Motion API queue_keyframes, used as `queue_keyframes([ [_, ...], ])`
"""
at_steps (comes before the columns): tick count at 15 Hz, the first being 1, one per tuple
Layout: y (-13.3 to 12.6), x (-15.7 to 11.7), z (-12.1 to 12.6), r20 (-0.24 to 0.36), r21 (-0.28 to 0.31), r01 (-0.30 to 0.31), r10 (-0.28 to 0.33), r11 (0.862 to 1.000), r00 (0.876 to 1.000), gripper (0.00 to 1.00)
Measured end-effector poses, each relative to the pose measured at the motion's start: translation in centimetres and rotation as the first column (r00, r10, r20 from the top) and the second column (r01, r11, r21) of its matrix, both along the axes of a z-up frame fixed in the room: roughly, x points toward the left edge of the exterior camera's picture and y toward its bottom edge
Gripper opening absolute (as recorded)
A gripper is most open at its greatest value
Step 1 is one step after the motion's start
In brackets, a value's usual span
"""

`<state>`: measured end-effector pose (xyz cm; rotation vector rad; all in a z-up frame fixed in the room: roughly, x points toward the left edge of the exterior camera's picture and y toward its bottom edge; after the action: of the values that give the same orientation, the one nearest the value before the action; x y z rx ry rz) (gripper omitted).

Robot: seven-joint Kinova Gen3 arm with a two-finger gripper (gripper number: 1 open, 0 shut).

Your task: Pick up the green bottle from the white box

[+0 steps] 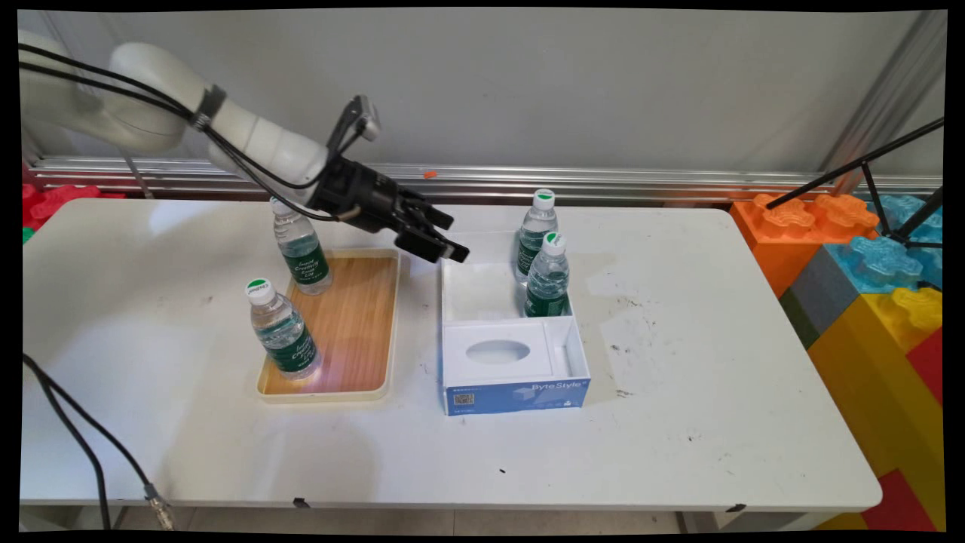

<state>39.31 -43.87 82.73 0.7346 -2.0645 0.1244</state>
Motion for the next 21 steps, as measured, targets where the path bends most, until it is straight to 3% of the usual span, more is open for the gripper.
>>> queue_keyframes([
  [11, -0.2, -5.5, -2.0, -0.053, 0.042, -0.005, 0.008, 0.999, 0.999, 1.00],
  [21, -1.1, -8.1, -5.0, -0.043, 0.048, -0.014, 0.016, 0.999, 0.999, 1.00],
])
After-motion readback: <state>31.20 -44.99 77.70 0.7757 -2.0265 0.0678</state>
